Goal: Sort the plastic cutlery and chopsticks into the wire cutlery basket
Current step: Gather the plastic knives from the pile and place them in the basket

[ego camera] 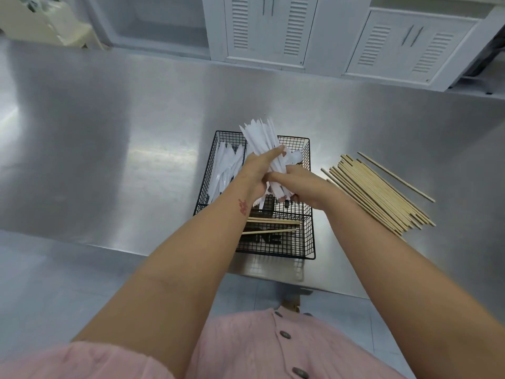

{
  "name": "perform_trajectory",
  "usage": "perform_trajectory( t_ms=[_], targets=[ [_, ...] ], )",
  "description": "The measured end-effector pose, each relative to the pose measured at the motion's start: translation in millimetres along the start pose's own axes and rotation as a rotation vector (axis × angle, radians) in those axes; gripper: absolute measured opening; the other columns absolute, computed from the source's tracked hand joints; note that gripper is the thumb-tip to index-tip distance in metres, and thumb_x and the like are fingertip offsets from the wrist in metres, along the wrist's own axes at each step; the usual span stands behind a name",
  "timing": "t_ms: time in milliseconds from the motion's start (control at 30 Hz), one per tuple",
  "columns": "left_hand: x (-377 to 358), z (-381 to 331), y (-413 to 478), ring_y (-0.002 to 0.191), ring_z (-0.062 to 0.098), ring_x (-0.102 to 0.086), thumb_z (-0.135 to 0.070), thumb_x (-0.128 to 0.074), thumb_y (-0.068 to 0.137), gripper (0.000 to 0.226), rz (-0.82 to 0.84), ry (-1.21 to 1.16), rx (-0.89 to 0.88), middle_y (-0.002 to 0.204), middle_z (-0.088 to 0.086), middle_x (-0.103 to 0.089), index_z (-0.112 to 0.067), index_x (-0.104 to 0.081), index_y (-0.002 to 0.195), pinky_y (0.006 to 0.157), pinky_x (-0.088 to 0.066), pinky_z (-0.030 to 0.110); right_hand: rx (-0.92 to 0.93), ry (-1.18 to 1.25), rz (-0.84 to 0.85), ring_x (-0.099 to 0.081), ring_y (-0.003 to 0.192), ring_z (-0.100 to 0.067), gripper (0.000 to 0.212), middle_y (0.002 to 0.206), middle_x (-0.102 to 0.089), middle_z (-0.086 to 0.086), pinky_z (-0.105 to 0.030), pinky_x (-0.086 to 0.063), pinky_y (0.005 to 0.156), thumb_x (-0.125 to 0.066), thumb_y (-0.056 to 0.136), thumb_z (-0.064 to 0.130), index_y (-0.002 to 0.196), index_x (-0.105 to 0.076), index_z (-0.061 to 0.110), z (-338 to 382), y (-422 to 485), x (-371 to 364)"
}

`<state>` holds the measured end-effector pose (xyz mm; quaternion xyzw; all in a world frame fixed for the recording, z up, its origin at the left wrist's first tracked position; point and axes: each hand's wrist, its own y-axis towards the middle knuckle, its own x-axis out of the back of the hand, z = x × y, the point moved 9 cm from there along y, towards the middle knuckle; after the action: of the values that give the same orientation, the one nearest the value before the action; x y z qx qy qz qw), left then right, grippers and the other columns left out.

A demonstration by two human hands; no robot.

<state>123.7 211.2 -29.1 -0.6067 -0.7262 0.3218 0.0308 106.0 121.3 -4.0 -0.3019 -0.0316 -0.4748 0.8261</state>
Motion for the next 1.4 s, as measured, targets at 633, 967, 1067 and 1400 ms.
perform_trajectory(
  t_ms=[633, 967, 1067, 1400],
  targets=[
    [106, -52, -16, 0.109, 0.024, -0.058, -0.046, -0.037, 0.102, 0.042, -0.35, 0.586, -0.326, 0.116, 0.007, -0.063, -0.012, -0.057, 0.116, 0.091, -0.048, 0.036, -0.095, 0.091, -0.176, -0.053, 0.051, -0.016, 0.017, 0.069, -0.06, -0.006, -0.02, -0.045, 0.041, -0.049, 0.093, 0.019, 0.098, -0.053, 0.004, 20, 29, -61],
    [145, -6, -12, 0.152, 0.02, 0.009, -0.043, -0.011, 0.106, 0.06, -0.121, 1.582, -0.421, 0.166, 0.0, 0.001, -0.017, 0.002, 0.158, 0.123, 0.003, 0.042, -0.249, 0.008, -0.202, -0.061, 0.054, -0.023, 0.018, 0.074, -0.066, -0.012, -0.024, -0.046, 0.047, -0.051, 0.094, 0.02, 0.08, -0.045, 0.009, 31, 51, -78],
    [145, -7, -14, 0.151, 0.018, 0.011, -0.042, -0.01, 0.106, 0.06, -0.136, 1.576, -0.436, 0.166, 0.0, 0.004, -0.015, 0.003, 0.158, 0.123, 0.005, 0.042, -0.273, -0.019, -0.173, -0.073, 0.071, -0.034, 0.022, 0.072, -0.064, -0.016, -0.038, -0.06, 0.065, -0.058, 0.092, 0.019, 0.081, -0.044, 0.007, 34, 55, -82],
    [150, -5, -14, 0.152, 0.018, 0.01, -0.04, -0.008, 0.106, 0.058, -0.162, 1.552, -0.434, 0.166, 0.001, 0.003, -0.015, 0.001, 0.158, 0.123, 0.004, 0.041, 0.02, -0.763, -0.377, -0.056, 0.082, -0.029, 0.012, 0.08, -0.056, -0.004, -0.026, -0.037, 0.053, -0.048, 0.094, 0.018, 0.091, -0.051, 0.007, 67, 45, -70]
  ],
)
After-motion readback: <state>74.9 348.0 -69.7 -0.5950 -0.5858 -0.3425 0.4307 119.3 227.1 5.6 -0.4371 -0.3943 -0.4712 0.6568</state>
